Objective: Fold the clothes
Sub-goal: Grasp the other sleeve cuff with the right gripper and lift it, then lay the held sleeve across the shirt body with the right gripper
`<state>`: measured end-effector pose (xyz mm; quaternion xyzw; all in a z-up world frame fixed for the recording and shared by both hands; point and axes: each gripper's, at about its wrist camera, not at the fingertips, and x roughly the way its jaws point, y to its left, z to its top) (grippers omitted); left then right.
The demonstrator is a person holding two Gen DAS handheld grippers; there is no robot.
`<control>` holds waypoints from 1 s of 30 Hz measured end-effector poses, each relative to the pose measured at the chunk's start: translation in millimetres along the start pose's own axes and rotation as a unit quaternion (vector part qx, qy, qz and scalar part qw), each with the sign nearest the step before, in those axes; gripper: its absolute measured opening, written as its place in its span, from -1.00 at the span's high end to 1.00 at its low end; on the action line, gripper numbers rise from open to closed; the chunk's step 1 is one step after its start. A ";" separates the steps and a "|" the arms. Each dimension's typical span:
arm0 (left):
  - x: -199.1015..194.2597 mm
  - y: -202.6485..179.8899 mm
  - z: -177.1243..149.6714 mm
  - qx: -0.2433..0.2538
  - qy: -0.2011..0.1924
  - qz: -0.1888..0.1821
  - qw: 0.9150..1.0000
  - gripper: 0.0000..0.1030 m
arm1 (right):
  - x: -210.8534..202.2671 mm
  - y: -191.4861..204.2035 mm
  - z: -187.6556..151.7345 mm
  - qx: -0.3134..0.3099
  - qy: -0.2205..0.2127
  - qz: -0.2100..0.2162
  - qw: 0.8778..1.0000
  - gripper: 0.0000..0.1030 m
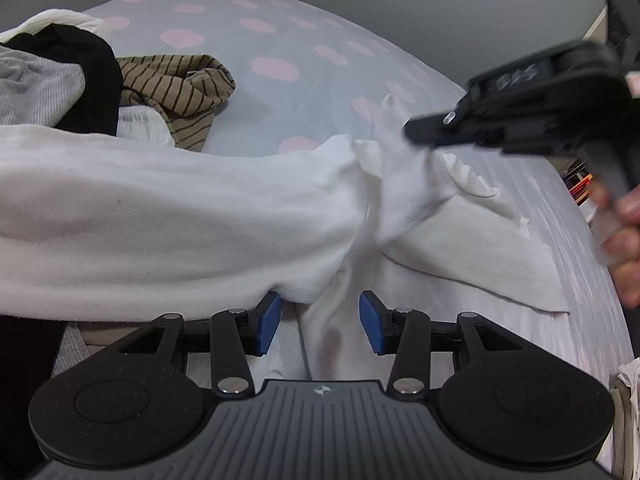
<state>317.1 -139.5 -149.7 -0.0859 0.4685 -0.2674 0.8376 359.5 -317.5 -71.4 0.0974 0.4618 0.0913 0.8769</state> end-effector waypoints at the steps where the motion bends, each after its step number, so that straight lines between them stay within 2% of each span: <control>1: 1.1 0.3 0.1 0.000 0.000 0.000 1.000 0.20 | 7.0 -2.0 -3.5 0.003 0.004 0.000 1.000 0.90; 7: 6.3 0.8 1.0 0.000 -0.001 0.000 1.000 0.20 | 37.5 -17.2 -17.3 0.021 0.020 -0.002 1.000 0.89; 10: 8.0 0.4 1.2 0.003 -0.005 -0.001 1.000 0.20 | 41.1 -27.3 -16.8 0.033 0.016 0.009 0.999 0.70; 12: 8.0 -0.4 2.2 0.004 -0.009 0.000 1.000 0.20 | 37.5 -34.1 -16.3 0.039 0.012 0.018 0.999 0.37; 16: 7.9 -2.6 6.3 0.003 -0.018 0.002 1.000 0.20 | 11.4 -50.2 -19.6 0.023 -0.010 0.015 1.000 0.32; 21: 5.8 -7.2 11.3 0.003 -0.035 0.008 0.999 0.16 | -35.1 -93.2 -33.6 0.033 -0.035 -0.009 0.999 0.25; 30: 11.3 -31.5 11.3 0.039 -0.036 0.028 0.998 0.09 | -109.7 -187.2 -102.8 0.088 -0.064 -0.069 0.992 0.21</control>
